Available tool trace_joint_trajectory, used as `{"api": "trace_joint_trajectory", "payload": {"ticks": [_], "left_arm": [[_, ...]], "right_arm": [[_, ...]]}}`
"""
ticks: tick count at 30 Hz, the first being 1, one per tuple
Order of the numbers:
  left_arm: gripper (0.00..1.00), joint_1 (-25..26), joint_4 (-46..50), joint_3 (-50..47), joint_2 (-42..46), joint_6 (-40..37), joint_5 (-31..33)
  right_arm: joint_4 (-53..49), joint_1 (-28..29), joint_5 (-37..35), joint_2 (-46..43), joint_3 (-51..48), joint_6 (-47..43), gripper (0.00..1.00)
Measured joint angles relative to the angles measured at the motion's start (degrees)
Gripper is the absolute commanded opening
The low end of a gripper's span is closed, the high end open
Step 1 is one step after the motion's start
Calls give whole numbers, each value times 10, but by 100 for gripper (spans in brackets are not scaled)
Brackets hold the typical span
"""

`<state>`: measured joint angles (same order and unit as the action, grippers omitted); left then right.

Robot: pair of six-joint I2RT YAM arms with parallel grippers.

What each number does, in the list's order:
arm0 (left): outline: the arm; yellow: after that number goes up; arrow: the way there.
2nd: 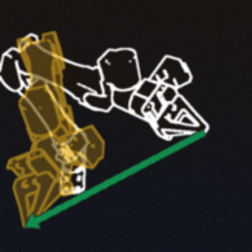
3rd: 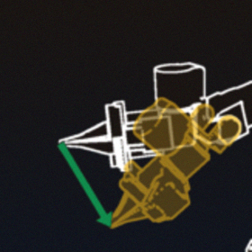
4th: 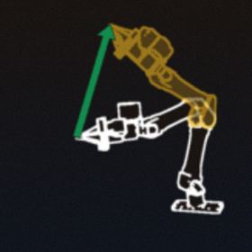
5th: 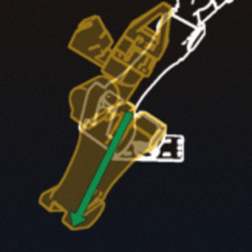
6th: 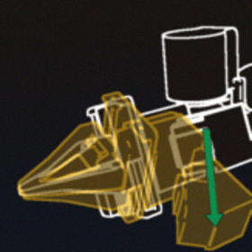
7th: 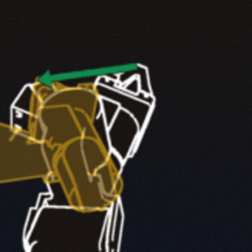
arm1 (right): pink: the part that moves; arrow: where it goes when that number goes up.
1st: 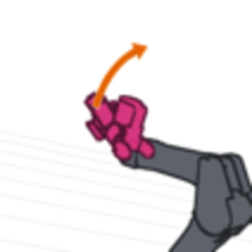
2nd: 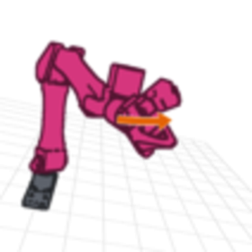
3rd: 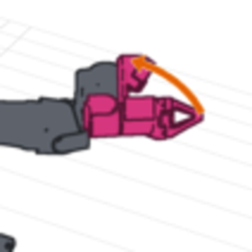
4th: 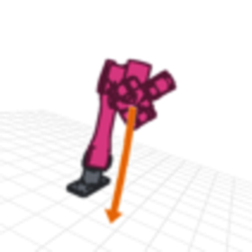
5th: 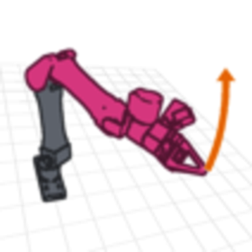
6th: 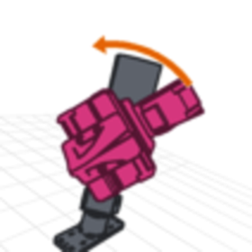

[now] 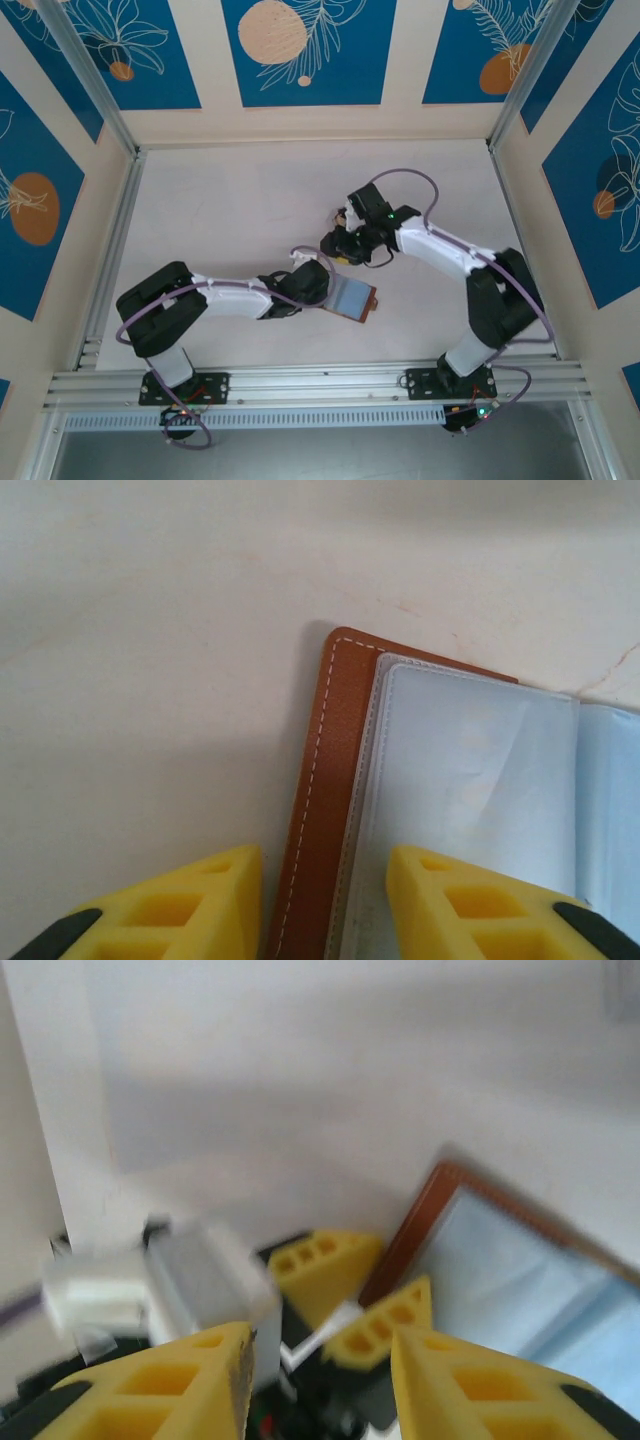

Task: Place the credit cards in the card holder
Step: Flip over the card slot in the card holder, then rotate the card holder at the center of the table.

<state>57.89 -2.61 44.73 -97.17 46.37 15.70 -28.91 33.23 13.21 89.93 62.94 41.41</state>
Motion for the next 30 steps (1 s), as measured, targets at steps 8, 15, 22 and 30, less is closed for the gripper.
{"api": "trace_joint_trajectory", "payload": {"ticks": [8, 15, 22, 30], "left_arm": [[57, 1, 23, 1, 21, -35, -50], [60, 5, 96, 22, 38, -61, -92], [55, -9, 127, 80, 13, -91, -113], [45, -36, 153, 106, -29, -122, -119]], "right_arm": [[-7, 20, -26, -23, -129, 15, 10], [-7, 19, -49, -18, -157, 25, 9], [-16, 13, -75, 13, -157, 25, 7], [-42, 12, -73, 43, -128, 21, 8]]}}
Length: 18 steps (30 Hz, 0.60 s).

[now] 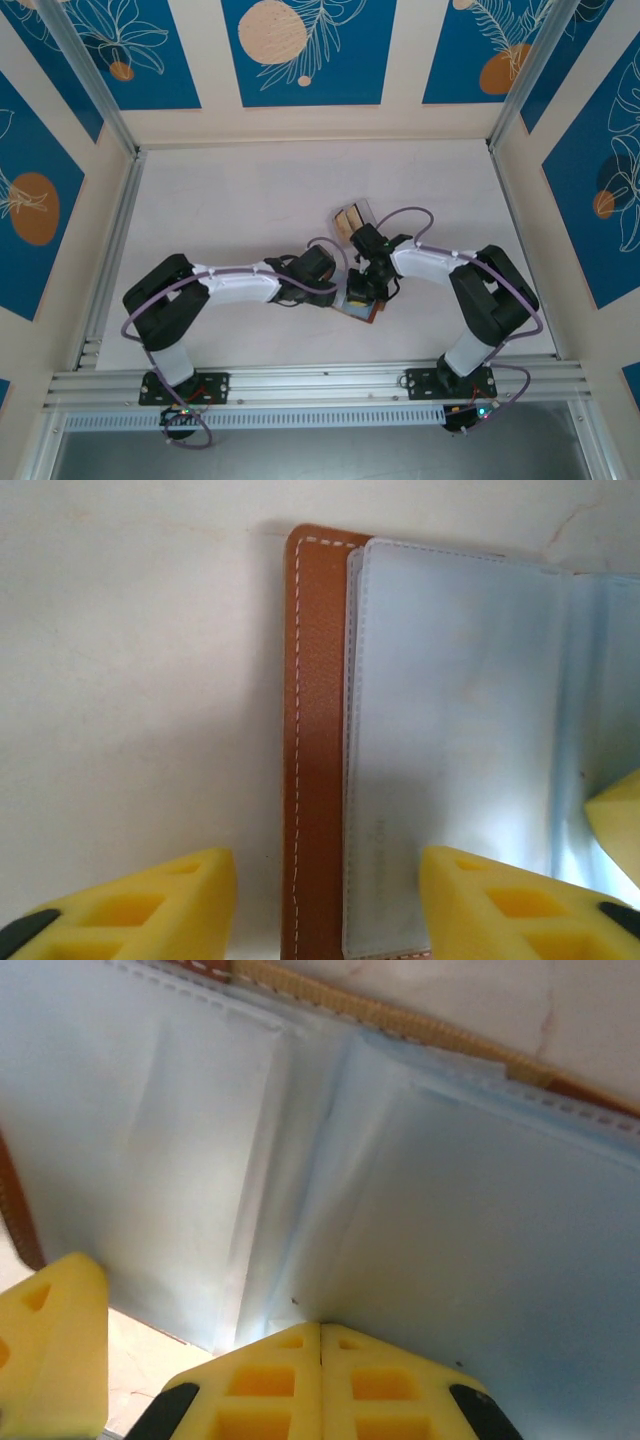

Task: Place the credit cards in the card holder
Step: Rotate the card holder at the center of the table.

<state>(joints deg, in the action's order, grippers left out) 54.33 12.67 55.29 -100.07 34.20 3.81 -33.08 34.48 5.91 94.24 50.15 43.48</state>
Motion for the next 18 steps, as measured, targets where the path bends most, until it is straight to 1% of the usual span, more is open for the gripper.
{"api": "trace_joint_trajectory", "payload": {"ticks": [5, 10, 18], "left_arm": [[38, -5, 5, 4, -6, -6, -2], [35, -5, -4, -5, -3, 2, -2], [33, -5, -64, -56, 22, 38, -1]], "right_arm": [[-17, 0, 6, 35, 39, -16, 8], [-41, 1, 5, 52, 61, -42, 8], [-68, 4, -6, 72, 93, -96, 10]]}}
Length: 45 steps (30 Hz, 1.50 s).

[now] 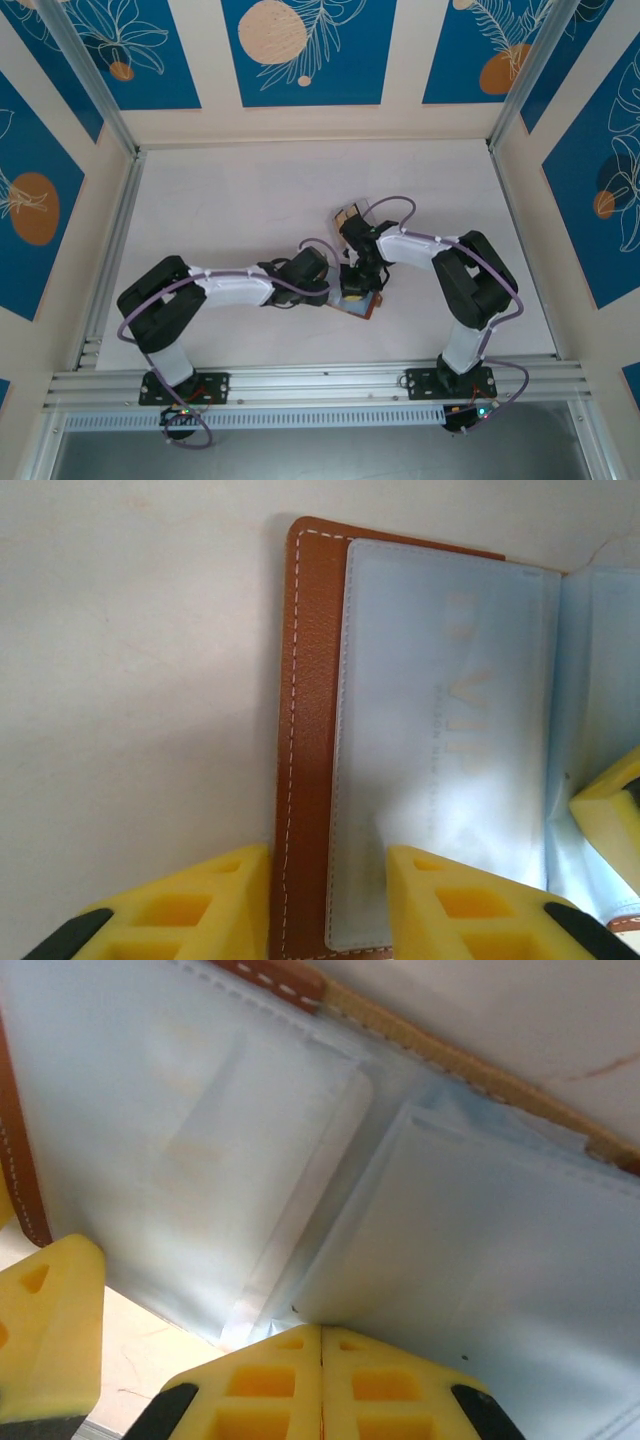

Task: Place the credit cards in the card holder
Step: Rotate the card holder at the center of the table, then pick up the credit card from the storage box.

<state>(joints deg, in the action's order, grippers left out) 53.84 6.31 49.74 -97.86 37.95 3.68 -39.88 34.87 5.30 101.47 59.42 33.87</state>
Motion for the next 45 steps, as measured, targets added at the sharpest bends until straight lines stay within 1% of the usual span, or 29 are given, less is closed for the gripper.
{"api": "trace_joint_trajectory", "payload": {"ticks": [4, 8, 11, 15, 19, 24, 29, 31, 34, 37, 45], "left_arm": [[32, 1, -11, -13, 8, 22, 9], [31, 4, -12, -14, 9, 40, 17], [31, 6, -12, -14, 8, 47, 22], [31, 7, -12, -14, 8, 53, 24], [31, 7, -12, -14, 8, 54, 26], [31, 9, -12, -13, 6, 58, 29], [31, 13, -12, -12, 5, 66, 36], [31, 14, -12, -12, 5, 68, 39], [31, 15, -12, -12, 5, 68, 41], [31, 15, -12, -12, 5, 68, 41], [31, 16, -12, -12, 5, 68, 42]], "right_arm": [[15, -1, -16, 0, 5, -22, 15], [36, -6, -33, -17, 5, -38, 31], [36, -18, -48, -51, 9, -46, 35], [17, -39, -70, -88, 48, -55, 34], [0, -61, -113, -86, 110, -68, 31], [-19, -82, -183, -29, 208, -76, 28], [-35, -91, -235, 69, 310, -94, 26], [-41, -92, -246, 102, 339, -101, 25], [-55, -95, -252, 140, 372, -107, 25], [-65, -99, -253, 158, 393, -112, 25], [-78, -124, -229, 160, 406, -115, 25]]}}
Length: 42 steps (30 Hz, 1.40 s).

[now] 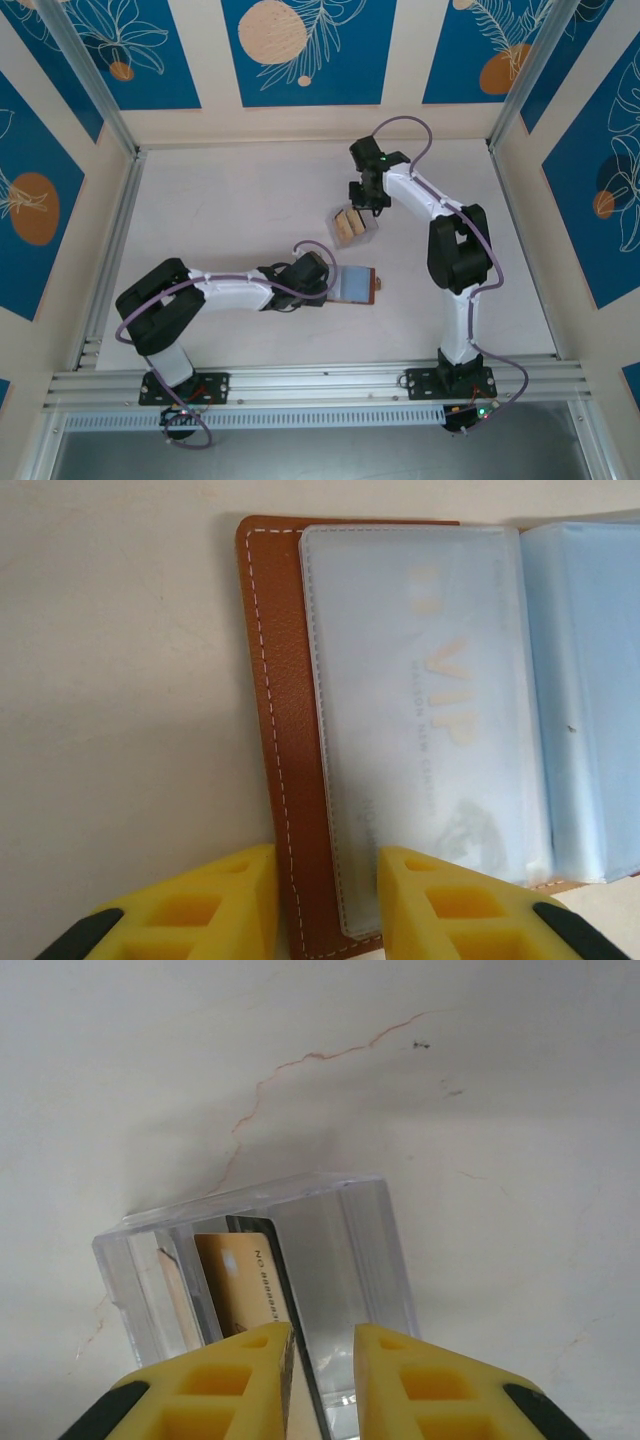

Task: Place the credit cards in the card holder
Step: Pick up the credit card from the storage box.

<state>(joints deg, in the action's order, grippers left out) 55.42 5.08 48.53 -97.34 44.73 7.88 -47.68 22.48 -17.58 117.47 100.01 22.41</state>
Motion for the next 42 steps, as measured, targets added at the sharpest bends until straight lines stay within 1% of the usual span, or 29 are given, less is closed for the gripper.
{"api": "trace_joint_trajectory", "payload": {"ticks": [13, 20, 32, 40, 42], "left_arm": [[31, 0, 0, 2, -2, 0, 1], [31, 0, 0, 2, -2, 3, 1], [31, 0, 0, 2, -2, 4, 1], [31, 0, 2, 3, -2, 4, 1], [31, 0, 3, 4, -3, 4, 1]], "right_arm": [[1, -16, 68, 2, -8, 0, 24], [0, -19, 75, 12, -9, 0, 23], [1, -26, 94, 20, -13, 0, 19], [3, -35, 123, 20, -16, -5, 10], [5, -37, 130, 20, -16, -6, 6]]}}
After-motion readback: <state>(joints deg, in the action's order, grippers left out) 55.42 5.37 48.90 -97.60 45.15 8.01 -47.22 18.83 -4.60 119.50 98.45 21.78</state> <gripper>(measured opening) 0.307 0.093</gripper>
